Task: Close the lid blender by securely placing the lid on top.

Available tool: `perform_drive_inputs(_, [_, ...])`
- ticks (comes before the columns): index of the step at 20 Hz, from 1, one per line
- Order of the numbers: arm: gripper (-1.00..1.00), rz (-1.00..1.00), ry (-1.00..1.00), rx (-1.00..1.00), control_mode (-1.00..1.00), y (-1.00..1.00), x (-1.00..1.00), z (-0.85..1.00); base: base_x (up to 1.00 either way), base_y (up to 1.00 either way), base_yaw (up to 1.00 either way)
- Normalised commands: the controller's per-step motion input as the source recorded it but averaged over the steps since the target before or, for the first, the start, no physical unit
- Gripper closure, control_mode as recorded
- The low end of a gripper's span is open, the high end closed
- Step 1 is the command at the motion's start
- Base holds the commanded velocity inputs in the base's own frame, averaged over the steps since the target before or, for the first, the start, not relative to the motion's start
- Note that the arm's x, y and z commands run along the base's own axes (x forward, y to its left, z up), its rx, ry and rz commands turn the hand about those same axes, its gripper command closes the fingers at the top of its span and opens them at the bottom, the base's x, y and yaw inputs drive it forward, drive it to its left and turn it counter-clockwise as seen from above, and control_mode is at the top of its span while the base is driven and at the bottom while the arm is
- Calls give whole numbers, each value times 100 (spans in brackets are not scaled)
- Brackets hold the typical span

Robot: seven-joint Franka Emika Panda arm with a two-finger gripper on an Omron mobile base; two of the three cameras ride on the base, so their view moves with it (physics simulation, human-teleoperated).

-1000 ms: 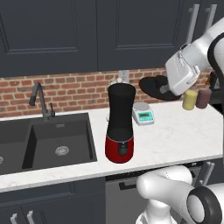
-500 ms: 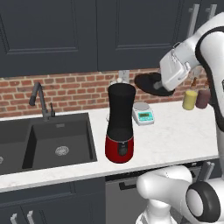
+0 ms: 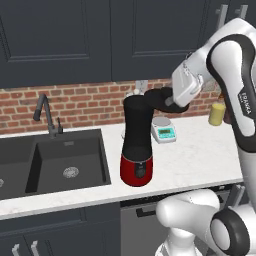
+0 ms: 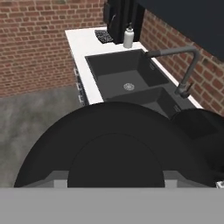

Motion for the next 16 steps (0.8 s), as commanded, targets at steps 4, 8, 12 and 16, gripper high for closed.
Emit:
perform_drive_inputs(4, [100,0,0,-2,-100,18,24,-23,0,0,0])
perform_drive_inputs(8, [100,-2,0,0,-100,1,43,-2,0,0,0])
perform_drive_inputs(12, [100,-4,0,0,-100,1,35,0,0,0,0])
perform_drive_inputs(16, [100,-4,0,-3,-100,4,30,-5,0,0,0])
